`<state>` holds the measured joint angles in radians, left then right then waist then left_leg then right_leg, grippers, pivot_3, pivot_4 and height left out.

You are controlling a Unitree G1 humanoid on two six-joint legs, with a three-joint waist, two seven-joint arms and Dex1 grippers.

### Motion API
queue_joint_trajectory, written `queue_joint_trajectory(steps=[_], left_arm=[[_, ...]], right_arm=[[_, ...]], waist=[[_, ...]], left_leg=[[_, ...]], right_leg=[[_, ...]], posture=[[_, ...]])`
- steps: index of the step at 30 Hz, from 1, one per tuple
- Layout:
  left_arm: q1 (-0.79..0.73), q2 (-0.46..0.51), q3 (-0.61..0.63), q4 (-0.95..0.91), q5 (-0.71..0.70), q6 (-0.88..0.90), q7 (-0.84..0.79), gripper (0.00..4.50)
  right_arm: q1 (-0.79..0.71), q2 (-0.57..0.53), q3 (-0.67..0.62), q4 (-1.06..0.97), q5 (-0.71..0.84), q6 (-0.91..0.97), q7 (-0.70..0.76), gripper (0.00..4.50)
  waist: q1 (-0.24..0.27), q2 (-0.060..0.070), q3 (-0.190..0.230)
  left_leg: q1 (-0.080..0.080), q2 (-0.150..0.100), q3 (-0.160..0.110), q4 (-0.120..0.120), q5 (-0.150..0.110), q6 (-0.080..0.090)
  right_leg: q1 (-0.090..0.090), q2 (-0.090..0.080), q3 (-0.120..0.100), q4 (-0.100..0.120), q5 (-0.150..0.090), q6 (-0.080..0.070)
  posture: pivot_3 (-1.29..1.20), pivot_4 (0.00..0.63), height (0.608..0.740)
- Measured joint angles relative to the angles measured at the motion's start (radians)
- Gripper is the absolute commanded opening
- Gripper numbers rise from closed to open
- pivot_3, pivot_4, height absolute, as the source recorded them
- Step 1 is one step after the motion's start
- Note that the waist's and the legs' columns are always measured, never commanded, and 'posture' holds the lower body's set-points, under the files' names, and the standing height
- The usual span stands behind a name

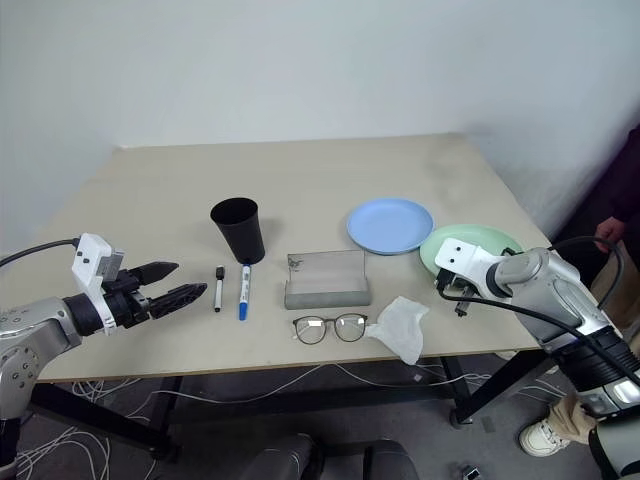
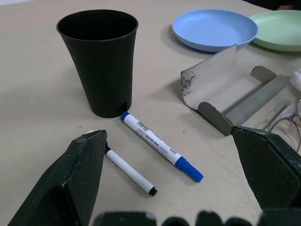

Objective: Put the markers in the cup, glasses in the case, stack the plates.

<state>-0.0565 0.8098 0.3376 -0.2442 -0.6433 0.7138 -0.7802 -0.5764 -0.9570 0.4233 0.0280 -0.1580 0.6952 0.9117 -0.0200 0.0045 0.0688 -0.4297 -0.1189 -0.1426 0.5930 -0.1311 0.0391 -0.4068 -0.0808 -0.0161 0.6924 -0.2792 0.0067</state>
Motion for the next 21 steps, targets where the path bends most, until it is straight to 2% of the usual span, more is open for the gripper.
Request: queue_joint_trajectory(steps=[12, 21], left_arm=[[0.003, 0.0, 0.0, 0.0, 0.0, 0.0, 0.0, 4.5], [0.003, 0.001, 0.002, 0.001, 0.001, 0.0, -0.001, 4.5]], right_arm=[[-0.05, -0.041, 0.021, 0.092, -0.119, -0.101, 0.09, 0.03], [-0.205, 0.096, 0.021, 0.245, -0.169, -0.214, 0.006, 0.03]], waist=[[0.0, 0.0, 0.0], [-0.002, 0.0, 0.0]], left_leg=[[0.0, 0.0, 0.0, 0.0, 0.0, 0.0], [0.001, 0.0, 0.0, 0.0, 0.0, 0.0]], right_leg=[[0.0, 0.0, 0.0, 0.0, 0.0, 0.0], [-0.001, 0.001, 0.0, 0.0, 0.001, 0.001]], posture=[[0.0, 0.0, 0.74], [0.0, 0.0, 0.74]])
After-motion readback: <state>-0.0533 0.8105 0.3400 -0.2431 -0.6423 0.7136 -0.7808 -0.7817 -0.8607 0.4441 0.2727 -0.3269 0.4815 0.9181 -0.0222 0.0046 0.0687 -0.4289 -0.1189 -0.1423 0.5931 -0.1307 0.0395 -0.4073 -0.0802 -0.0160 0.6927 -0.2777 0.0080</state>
